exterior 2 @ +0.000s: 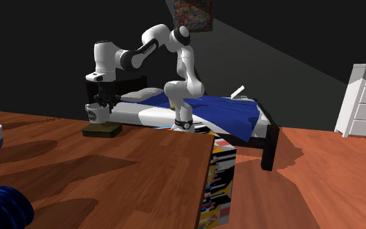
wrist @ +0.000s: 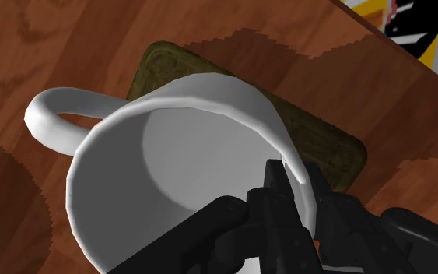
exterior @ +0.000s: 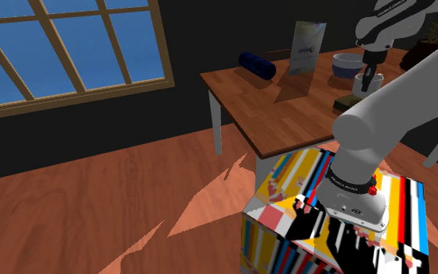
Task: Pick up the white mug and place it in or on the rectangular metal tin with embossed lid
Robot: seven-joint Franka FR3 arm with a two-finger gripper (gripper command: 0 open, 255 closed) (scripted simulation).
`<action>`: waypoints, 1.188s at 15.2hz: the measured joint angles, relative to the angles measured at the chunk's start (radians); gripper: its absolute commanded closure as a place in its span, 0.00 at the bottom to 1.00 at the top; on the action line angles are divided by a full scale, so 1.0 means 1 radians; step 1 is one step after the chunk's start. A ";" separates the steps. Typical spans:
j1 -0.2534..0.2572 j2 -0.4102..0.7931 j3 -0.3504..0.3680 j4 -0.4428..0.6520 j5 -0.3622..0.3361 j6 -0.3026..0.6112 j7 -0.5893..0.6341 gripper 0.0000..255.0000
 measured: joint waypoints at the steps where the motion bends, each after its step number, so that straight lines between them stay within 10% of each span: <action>1: 0.005 0.012 -0.011 -0.007 0.000 0.018 0.000 1.00; 9: 0.012 0.033 -0.034 -0.026 -0.004 0.060 0.001 1.00; 10: 0.012 0.033 -0.034 -0.026 -0.004 0.060 0.001 0.00; 18: 0.005 0.006 -0.002 -0.006 0.001 0.013 0.007 0.00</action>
